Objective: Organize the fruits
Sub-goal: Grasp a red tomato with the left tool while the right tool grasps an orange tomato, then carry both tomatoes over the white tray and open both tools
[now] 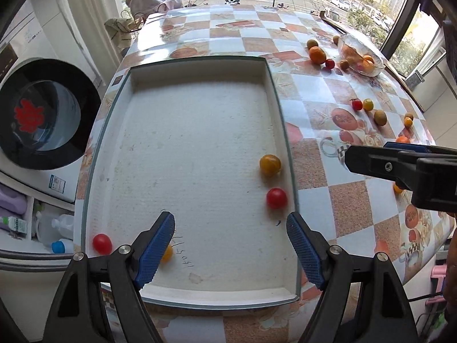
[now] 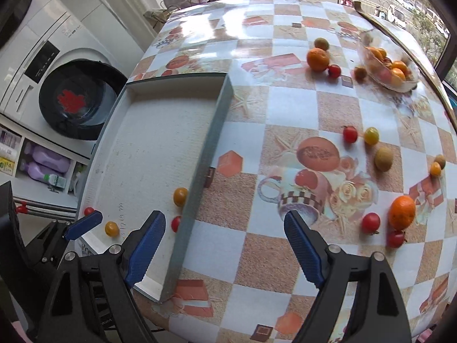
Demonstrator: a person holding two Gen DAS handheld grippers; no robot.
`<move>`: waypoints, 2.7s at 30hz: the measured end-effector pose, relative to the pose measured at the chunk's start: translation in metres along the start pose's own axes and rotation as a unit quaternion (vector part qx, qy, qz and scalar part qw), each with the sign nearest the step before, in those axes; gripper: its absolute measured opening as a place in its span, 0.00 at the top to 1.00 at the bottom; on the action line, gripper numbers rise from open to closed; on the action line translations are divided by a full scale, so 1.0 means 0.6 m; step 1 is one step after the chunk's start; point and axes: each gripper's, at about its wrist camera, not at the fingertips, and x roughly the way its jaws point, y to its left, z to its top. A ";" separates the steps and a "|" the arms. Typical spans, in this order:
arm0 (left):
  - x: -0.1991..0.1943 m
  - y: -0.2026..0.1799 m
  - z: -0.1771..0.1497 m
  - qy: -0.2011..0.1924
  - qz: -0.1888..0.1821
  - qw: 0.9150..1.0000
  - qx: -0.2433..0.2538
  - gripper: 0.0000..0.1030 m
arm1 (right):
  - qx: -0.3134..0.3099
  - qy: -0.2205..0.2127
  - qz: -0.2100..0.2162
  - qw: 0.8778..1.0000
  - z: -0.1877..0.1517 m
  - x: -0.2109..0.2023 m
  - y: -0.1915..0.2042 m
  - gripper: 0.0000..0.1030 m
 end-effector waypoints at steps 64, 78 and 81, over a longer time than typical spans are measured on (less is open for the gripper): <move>0.150 -0.291 0.203 -0.010 -0.097 0.992 0.077 0.79 | 0.175 -0.041 -0.064 0.982 -0.001 -0.037 -0.404 0.78; 0.076 -0.236 0.180 -0.034 -0.108 0.992 0.059 0.79 | 0.153 -0.051 -0.048 0.986 0.003 -0.070 -0.349 0.78; 0.056 -0.210 0.169 -0.040 -0.104 0.993 0.049 0.79 | 0.140 -0.053 -0.039 0.988 0.011 -0.072 -0.323 0.78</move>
